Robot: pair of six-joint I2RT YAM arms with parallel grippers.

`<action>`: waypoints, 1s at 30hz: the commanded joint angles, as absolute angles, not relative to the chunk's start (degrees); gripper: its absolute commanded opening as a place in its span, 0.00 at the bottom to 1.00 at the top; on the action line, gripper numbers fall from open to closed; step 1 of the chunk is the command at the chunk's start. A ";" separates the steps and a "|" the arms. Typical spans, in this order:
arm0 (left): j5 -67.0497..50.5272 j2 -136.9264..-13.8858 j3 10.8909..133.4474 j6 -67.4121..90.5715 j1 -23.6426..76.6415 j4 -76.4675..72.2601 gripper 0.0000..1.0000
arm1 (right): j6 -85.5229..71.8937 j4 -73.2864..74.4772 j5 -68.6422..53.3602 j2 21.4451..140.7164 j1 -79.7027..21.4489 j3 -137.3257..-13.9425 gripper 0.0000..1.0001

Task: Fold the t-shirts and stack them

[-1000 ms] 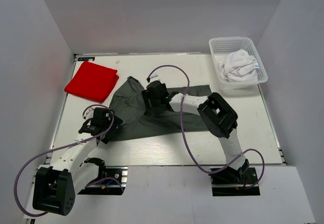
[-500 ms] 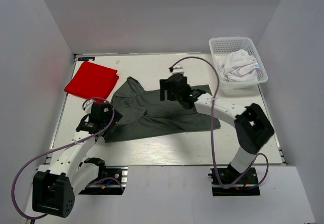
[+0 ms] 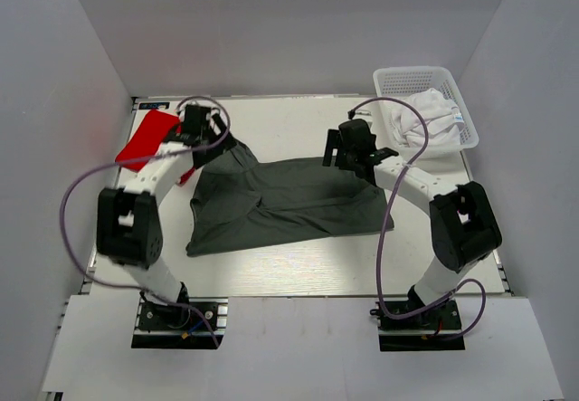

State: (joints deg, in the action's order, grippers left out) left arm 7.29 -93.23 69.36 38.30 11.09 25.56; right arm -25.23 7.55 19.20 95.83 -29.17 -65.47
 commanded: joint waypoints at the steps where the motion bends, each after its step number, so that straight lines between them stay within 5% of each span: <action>1: 7.38 -103.24 79.16 35.16 10.81 28.82 1.00 | -24.44 8.70 18.46 97.56 -27.16 -67.67 0.90; 8: 7.38 -123.74 103.17 33.66 10.81 38.31 0.95 | -23.38 11.16 18.55 101.07 -24.70 -71.54 0.90; 16: 5.37 -126.56 103.80 33.66 10.28 30.77 0.90 | -23.38 12.04 15.73 104.67 -22.24 -74.70 0.90; 22: 3.08 -129.37 105.73 33.66 10.28 29.62 0.75 | -24.08 13.45 16.61 107.14 -21.36 -76.02 0.90; 26: 2.55 -131.39 106.79 33.05 10.28 29.62 0.53 | -24.52 13.45 18.10 109.07 -20.31 -77.34 0.90; 30: 2.02 -131.92 107.31 32.52 10.28 29.62 0.15 | -24.96 14.85 20.65 110.83 -20.30 -79.44 0.90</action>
State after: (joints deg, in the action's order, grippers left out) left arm 3.25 -132.03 105.01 33.39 10.59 29.91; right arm -24.03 13.93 17.72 110.13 -20.69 -75.64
